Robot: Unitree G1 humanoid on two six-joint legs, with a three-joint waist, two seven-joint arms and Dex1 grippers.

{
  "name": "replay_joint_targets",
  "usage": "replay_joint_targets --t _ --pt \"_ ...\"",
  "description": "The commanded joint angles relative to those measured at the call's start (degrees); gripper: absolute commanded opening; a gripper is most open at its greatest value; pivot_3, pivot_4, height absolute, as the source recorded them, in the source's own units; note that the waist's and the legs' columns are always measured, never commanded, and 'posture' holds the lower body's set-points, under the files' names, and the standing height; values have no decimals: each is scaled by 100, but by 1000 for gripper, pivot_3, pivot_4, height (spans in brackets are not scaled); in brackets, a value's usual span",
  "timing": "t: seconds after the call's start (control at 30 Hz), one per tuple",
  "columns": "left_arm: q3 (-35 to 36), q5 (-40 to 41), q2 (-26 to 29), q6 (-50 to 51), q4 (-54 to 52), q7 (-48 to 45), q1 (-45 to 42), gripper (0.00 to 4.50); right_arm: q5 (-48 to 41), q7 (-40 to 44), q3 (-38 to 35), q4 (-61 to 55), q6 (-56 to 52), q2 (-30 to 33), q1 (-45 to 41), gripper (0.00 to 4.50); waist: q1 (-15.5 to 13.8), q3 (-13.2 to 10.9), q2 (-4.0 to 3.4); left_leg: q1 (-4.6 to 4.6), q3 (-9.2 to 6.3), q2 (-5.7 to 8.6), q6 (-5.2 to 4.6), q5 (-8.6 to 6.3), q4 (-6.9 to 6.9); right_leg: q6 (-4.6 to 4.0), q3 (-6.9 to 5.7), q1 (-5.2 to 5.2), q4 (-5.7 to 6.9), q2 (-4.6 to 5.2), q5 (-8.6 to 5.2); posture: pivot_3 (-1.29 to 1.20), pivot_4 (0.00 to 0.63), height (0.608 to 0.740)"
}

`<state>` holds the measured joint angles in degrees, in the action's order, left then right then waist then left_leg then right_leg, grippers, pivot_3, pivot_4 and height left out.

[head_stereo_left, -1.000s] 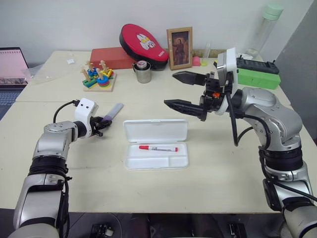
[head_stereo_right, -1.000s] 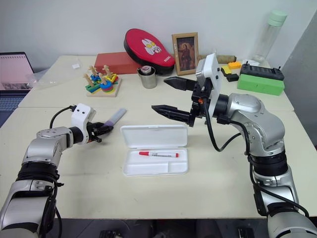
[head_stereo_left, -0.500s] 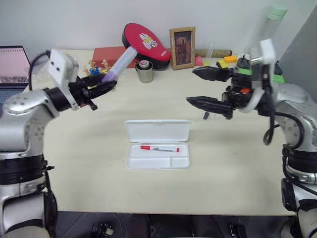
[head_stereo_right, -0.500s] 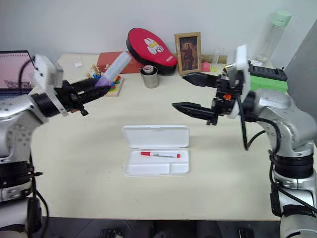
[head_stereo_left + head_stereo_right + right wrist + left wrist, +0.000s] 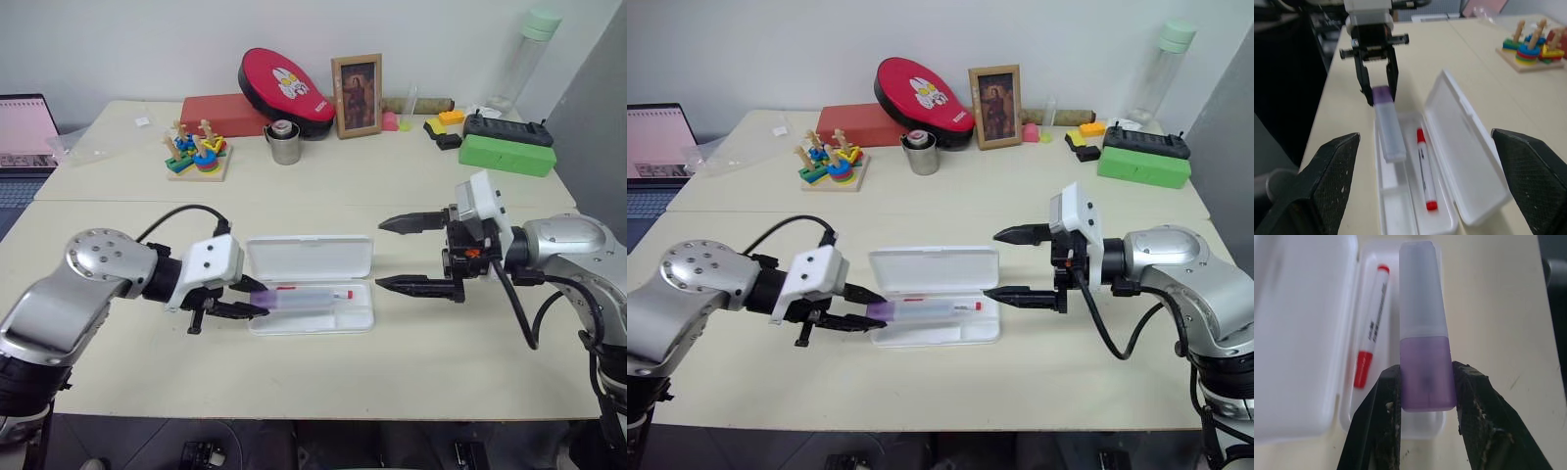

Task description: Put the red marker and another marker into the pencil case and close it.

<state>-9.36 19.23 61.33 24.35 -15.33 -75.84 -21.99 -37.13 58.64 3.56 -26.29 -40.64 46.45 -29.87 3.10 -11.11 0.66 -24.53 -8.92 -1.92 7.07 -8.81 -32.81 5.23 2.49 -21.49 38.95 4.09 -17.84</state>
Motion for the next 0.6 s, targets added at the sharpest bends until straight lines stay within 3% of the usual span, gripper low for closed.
replay_joint_targets --t 0.03,0.5,0.57,0.6 --pt "-338 -443 -211 -262 165 35 -126 1206 162 -63 99 -298 128 7 86 4500 0 -1 1 -10 0 0 0 0 -1 0 0 -10 1 0 0 0 150 740" --pt "-428 -689 -561 -217 261 16 -170 1206 142 -197 73 -380 51 -121 151 4500 3 -1 1 -11 -3 0 0 0 -3 0 -2 -9 3 0 0 0 150 740" --pt "-423 -731 -543 -210 238 20 -158 1911 137 -189 71 -355 55 -142 152 4500 4 -1 1 -11 -3 0 0 0 -3 0 -2 -9 3 0 0 0 150 740" --pt "-421 -747 -538 -207 233 27 -151 2015 133 -184 65 -334 59 -155 151 4500 4 -1 1 -11 -4 0 0 0 -3 0 -3 -9 4 0 0 0 150 740"
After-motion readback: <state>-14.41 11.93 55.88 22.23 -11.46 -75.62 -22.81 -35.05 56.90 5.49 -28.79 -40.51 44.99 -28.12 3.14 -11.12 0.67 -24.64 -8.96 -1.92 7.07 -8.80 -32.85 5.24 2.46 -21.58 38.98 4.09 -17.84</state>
